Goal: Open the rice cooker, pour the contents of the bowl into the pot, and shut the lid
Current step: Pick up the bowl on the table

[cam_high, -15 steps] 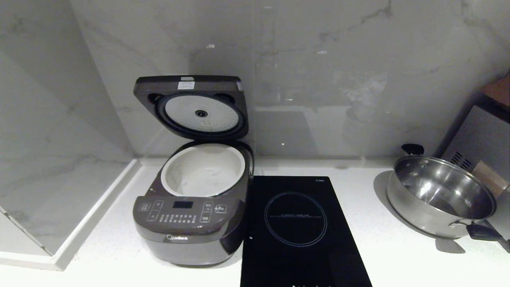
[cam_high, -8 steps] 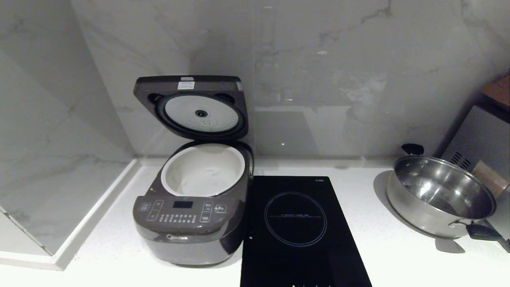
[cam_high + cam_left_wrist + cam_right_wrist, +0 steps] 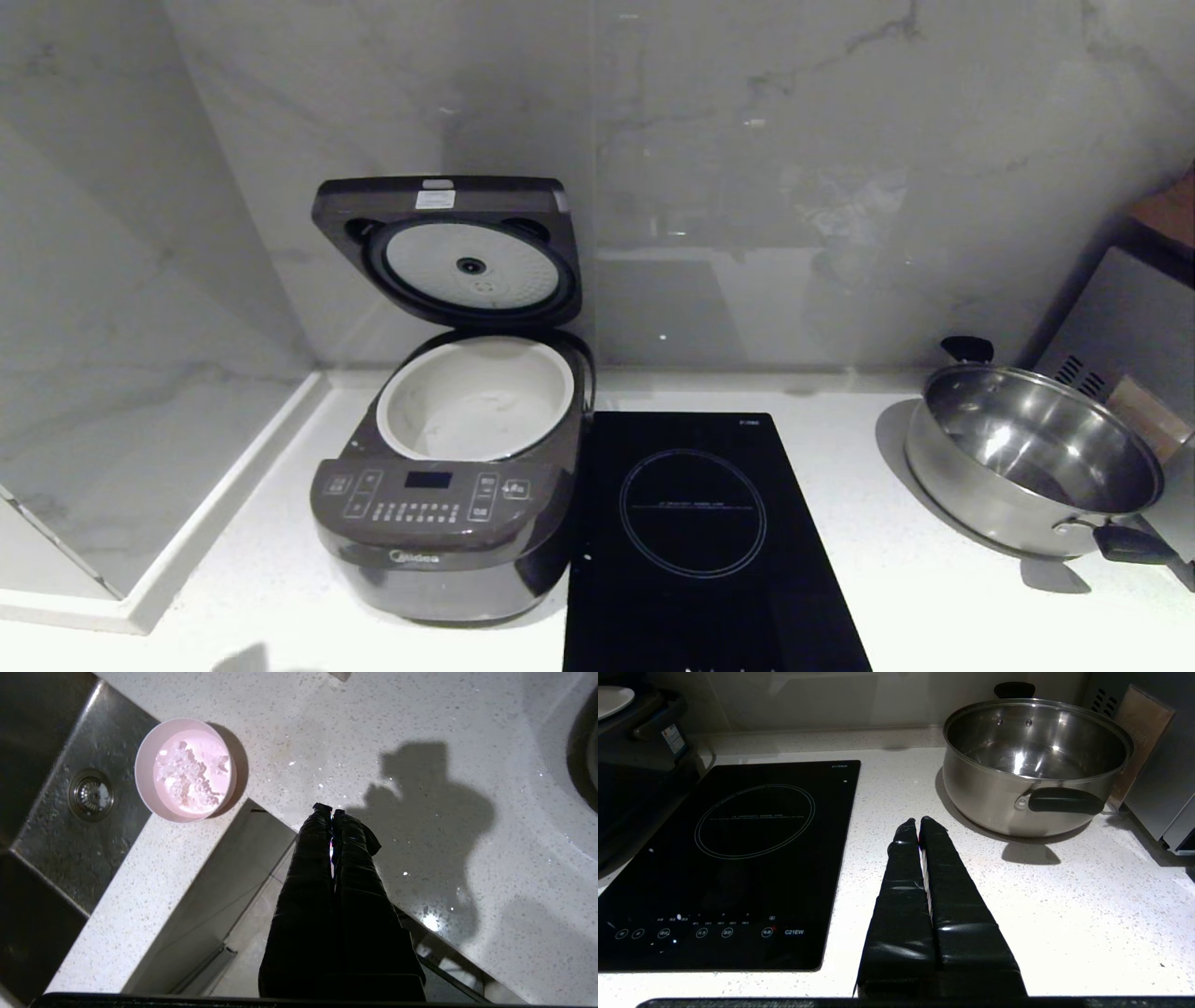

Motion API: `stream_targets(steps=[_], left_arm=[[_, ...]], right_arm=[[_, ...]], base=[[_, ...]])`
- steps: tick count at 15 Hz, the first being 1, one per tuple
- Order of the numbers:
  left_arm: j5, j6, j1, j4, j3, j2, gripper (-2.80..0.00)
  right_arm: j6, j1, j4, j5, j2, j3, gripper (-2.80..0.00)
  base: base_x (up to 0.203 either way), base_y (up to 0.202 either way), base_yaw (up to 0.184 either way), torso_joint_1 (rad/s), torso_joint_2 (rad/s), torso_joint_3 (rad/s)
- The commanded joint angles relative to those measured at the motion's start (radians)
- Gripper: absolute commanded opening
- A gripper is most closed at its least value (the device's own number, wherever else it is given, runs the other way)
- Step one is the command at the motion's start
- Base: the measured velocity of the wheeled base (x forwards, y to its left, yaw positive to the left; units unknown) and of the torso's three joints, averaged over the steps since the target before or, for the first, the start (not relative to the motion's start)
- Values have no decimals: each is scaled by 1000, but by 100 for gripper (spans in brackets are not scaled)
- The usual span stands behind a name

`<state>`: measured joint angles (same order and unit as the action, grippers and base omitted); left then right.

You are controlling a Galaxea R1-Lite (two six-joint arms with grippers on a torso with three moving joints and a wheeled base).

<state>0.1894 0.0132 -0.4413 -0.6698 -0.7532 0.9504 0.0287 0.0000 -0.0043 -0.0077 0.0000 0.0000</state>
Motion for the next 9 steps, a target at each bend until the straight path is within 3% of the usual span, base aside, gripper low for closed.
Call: stream_targets(steps=[1, 3, 5, 7, 9], left_arm=[[-112, 122, -191, 14, -3, 59, -280], [-310, 274, -393, 53, 12, 102, -280], [-443, 396, -497, 74, 32, 201, -280], [-504, 484, -604, 79, 32, 274, -280], [-515, 524, -690, 81, 16, 330, -280]], right_arm=[[0, 0, 0, 0, 0, 0, -280], [0, 0, 0, 0, 0, 0, -280], [0, 0, 0, 0, 0, 0, -280], [0, 0, 0, 0, 0, 0, -280], [0, 0, 0, 0, 0, 0, -280]], base=[[0, 0, 0, 0, 0, 0], [0, 0, 0, 0, 0, 0], [0, 0, 0, 0, 0, 0], [0, 0, 0, 0, 0, 0], [0, 0, 0, 0, 0, 0]])
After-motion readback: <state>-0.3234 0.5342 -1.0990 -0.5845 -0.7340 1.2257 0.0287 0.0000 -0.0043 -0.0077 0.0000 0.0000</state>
